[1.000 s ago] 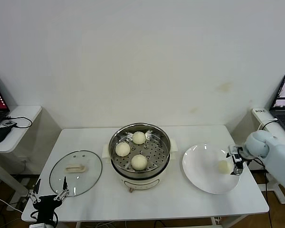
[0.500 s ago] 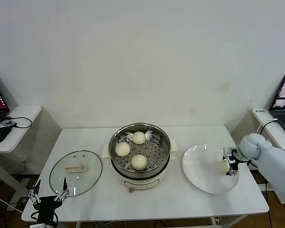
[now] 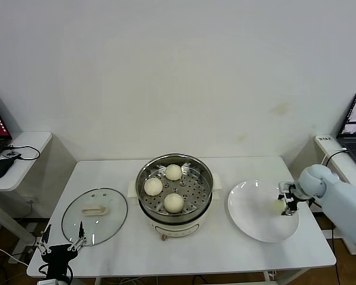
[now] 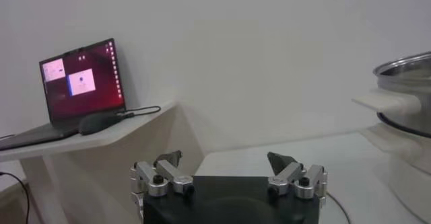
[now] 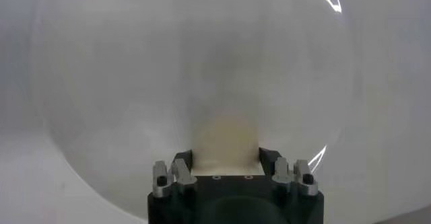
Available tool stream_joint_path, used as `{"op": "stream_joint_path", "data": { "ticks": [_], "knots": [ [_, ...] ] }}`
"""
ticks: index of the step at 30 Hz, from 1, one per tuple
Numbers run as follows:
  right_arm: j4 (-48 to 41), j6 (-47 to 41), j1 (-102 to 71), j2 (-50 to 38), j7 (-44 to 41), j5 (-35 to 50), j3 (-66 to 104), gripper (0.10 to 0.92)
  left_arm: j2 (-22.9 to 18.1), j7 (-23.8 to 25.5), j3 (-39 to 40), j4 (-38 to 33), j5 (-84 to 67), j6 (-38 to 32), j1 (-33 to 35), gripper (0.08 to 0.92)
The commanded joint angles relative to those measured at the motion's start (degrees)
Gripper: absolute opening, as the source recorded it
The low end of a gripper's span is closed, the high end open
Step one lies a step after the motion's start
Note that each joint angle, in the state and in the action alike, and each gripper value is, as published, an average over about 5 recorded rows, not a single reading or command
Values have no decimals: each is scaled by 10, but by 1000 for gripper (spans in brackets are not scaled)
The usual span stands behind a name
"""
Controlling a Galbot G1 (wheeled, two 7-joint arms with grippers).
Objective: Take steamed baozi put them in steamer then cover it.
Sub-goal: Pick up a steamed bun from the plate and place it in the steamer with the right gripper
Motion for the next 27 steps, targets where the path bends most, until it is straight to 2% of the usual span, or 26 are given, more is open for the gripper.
{"op": "stream_joint_path", "data": {
  "ticks": [1, 7, 14, 21, 27],
  "knots": [
    [117, -61, 164, -64, -10, 112, -119, 622, 0, 0, 1, 0, 0, 0, -1, 823],
    [195, -131, 345, -54, 3, 228, -227, 628, -1, 0, 4, -1, 7, -2, -2, 823],
    [237, -212, 508, 35, 53, 361, -346, 636, 0, 1, 7, -9, 8, -3, -1, 823],
    [266, -268, 518, 117, 108, 472, -381, 636, -2, 0, 9, -11, 8, -4, -1, 823],
    [257, -283, 489, 159, 138, 483, -404, 636, -6, -1, 7, -12, 8, -8, 2, 823]
  ]
}}
